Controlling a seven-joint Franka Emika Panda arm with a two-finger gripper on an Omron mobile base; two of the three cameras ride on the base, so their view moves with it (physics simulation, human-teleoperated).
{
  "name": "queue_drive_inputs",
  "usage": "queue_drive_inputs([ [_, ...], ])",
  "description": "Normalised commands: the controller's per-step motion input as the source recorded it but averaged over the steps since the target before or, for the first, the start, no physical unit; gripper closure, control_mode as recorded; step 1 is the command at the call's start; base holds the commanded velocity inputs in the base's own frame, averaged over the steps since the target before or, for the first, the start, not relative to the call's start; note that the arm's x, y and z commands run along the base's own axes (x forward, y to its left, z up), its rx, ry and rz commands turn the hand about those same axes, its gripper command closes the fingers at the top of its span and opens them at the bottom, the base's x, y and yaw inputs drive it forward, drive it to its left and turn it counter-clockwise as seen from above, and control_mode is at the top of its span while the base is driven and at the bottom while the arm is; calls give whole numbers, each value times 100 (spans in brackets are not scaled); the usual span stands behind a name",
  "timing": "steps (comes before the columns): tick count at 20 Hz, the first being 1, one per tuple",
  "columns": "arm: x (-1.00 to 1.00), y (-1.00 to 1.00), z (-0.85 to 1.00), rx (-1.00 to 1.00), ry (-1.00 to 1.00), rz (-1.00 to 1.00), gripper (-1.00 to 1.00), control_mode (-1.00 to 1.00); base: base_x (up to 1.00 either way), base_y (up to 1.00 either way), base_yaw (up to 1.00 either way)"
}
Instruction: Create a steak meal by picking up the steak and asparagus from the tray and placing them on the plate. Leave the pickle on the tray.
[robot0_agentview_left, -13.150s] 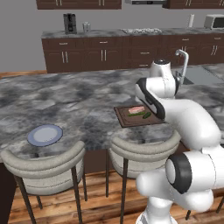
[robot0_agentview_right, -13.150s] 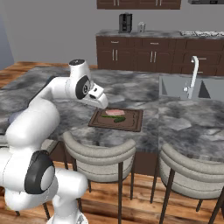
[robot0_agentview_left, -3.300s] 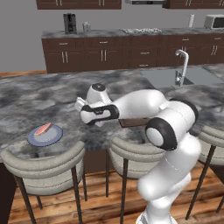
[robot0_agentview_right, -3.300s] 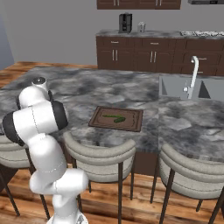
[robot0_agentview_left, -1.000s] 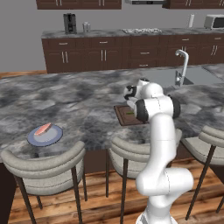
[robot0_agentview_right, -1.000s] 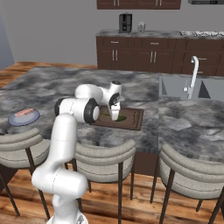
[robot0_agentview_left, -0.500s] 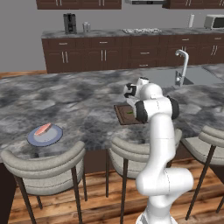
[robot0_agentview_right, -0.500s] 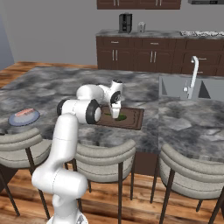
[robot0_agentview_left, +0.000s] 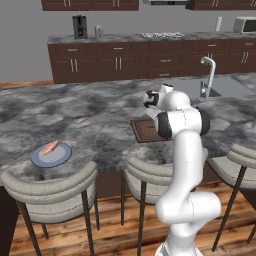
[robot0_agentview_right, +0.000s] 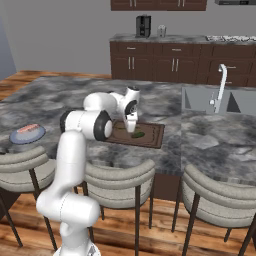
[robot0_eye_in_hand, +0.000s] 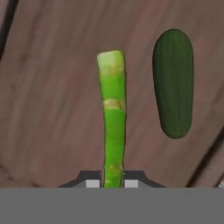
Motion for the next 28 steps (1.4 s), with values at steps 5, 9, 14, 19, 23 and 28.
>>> queue_drive_inputs([
  [5, -90, 61, 70, 0, -2, 0, 100, -100, 0, 0, 0],
  [9, -85, 92, 66, 1, -4, 0, 100, -100, 0, 0, 0],
  [14, -77, 100, 35, 2, -12, 0, 100, -100, 0, 0, 0],
  [19, -55, 100, 12, 0, -4, 3, 100, -100, 0, 0, 0],
  [23, -8, 100, 5, 0, 0, 10, 100, -100, 0, 0, 0],
  [28, 0, 100, 12, 0, 4, 13, 100, -100, 0, 0, 0],
])
